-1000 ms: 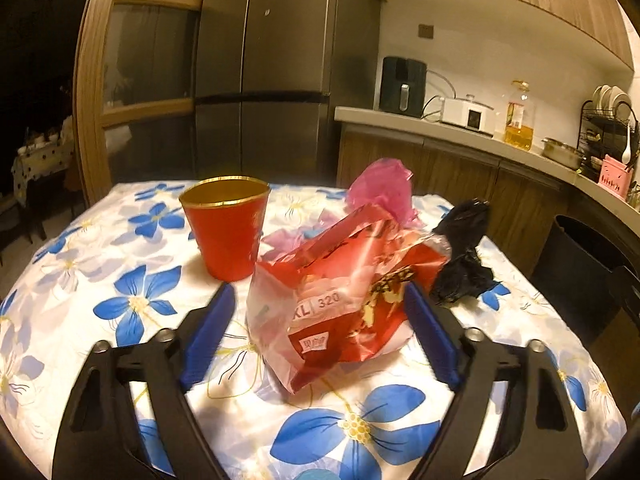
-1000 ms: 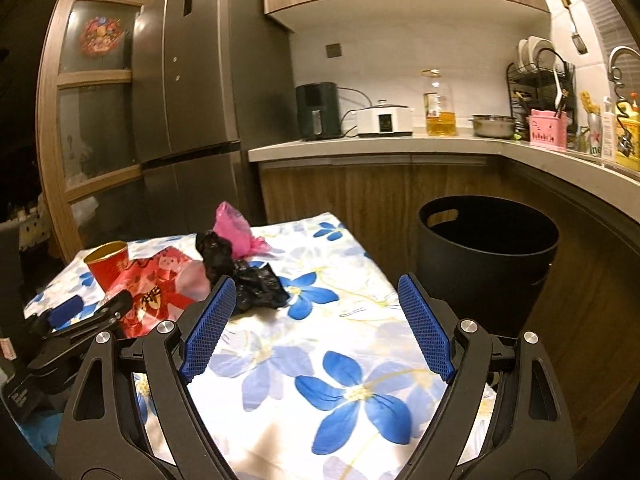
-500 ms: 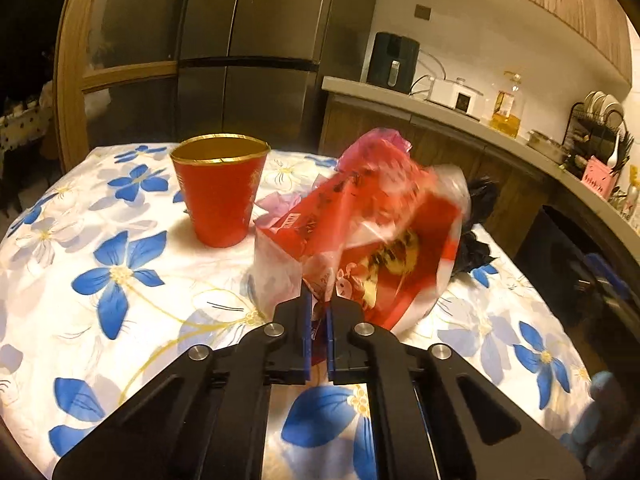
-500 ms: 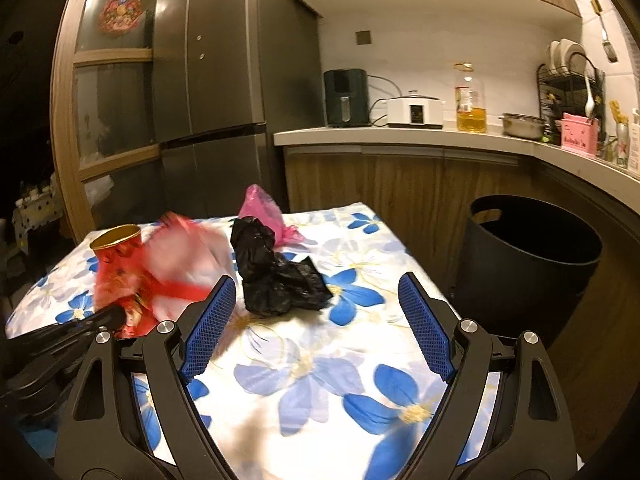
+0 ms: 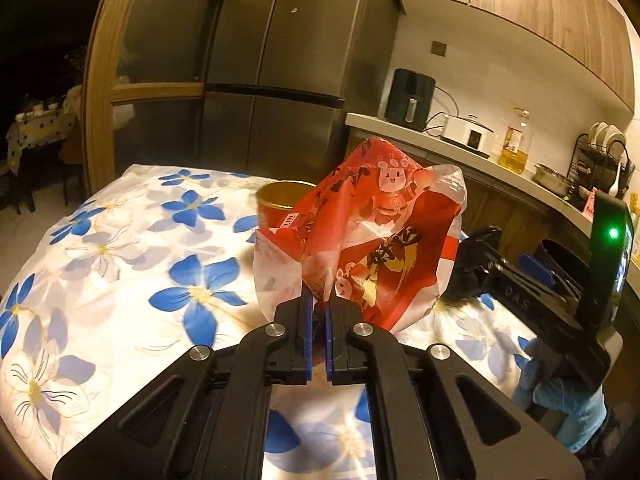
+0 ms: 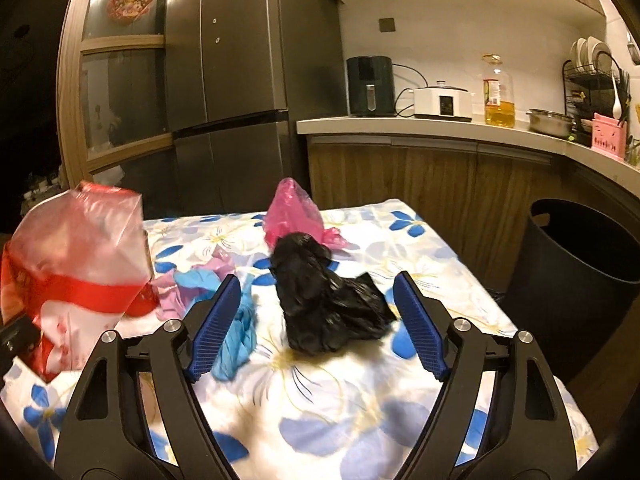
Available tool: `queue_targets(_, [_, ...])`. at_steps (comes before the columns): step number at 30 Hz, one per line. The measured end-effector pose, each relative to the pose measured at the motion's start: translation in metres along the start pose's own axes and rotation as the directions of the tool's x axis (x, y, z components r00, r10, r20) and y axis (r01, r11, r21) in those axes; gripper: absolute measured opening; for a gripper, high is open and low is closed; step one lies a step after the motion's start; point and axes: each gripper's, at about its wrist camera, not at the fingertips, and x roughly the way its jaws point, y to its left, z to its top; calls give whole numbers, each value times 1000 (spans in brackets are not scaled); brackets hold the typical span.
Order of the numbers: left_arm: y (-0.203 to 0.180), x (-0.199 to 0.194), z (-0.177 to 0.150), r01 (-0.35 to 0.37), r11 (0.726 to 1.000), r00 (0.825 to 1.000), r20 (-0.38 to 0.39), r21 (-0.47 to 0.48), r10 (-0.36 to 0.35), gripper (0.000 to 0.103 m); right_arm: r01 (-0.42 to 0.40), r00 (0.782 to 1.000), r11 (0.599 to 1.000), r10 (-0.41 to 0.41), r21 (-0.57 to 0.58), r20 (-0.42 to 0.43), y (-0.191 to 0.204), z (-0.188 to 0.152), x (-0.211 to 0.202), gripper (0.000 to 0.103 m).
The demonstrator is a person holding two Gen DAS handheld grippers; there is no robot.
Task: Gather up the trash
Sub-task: 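Grasp the black plastic bag with the right tool while the left tool holds the snack bag, then carry the snack bag and black bag over the black bin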
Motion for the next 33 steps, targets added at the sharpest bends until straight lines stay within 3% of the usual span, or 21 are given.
queue_targets(4, [5, 2, -1, -10, 1000, 1000, -9, -8, 10, 4, -5, 999, 1000, 5, 6, -34, 3, 0, 15, 56])
queue_targets(6, [7, 3, 0, -13, 1000, 1000, -9, -8, 13, 4, -8, 999, 1000, 8, 6, -43, 3, -1, 18, 40])
queue_targets(12, [3, 1, -1, -11, 1000, 1000, -12, -6, 11, 4, -14, 999, 1000, 14, 7, -51, -3, -2, 15, 9])
queue_targets(15, [2, -1, -1, -8, 1000, 1000, -9, -7, 8, 4, -19, 999, 1000, 19, 15, -35, -8, 0, 4, 4])
queue_targets(33, [-35, -20, -6, 20, 999, 1000, 7, 37, -20, 4, -78, 996, 996, 76, 35, 51, -34, 3, -102, 2])
